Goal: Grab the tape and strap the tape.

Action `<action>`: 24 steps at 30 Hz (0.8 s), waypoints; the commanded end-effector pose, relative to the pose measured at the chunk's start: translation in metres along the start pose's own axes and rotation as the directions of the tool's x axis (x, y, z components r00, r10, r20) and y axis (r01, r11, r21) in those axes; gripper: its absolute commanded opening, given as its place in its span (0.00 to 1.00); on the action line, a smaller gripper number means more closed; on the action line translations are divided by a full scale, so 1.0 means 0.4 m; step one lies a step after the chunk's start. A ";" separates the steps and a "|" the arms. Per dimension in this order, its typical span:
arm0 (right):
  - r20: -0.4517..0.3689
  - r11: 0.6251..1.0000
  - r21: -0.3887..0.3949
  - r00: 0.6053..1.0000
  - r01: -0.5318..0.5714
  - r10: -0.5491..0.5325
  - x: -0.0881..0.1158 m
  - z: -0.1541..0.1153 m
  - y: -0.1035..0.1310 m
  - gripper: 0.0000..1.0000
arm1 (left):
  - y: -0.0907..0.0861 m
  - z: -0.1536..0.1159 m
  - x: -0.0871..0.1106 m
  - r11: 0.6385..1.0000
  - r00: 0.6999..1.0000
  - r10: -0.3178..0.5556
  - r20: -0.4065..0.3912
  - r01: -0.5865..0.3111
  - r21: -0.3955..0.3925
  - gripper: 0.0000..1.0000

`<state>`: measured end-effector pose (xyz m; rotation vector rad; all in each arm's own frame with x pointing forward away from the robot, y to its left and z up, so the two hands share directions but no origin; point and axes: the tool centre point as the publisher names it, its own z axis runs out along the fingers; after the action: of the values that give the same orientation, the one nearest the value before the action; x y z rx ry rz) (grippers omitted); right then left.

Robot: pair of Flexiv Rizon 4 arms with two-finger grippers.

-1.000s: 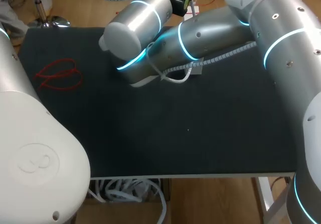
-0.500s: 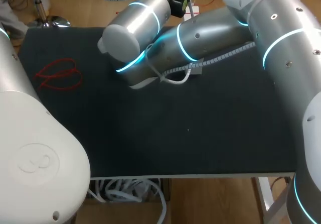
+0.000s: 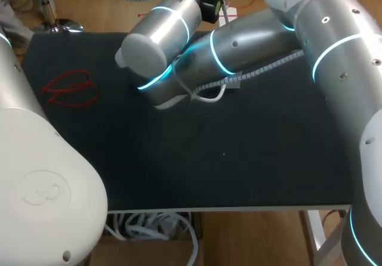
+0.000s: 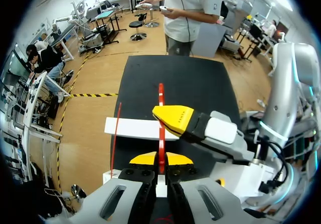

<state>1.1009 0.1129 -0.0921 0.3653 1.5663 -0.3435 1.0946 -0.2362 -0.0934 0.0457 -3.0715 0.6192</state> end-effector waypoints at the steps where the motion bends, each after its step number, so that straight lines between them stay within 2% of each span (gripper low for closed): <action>1: -0.008 1.000 -0.002 1.000 0.002 -0.002 -0.006 -0.008 0.007 0.00 | -0.003 -0.003 0.001 1.000 1.000 -0.001 0.000 0.001 -0.005 0.00; 24: -0.024 1.000 -0.005 1.000 -0.010 0.010 -0.005 -0.019 0.022 0.00 | -0.003 -0.003 0.001 1.000 1.000 -0.001 0.000 0.001 -0.005 0.00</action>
<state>1.0979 0.1227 -0.0931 0.3732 1.5802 -0.3255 1.0946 -0.2360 -0.0934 0.0459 -3.0716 0.6189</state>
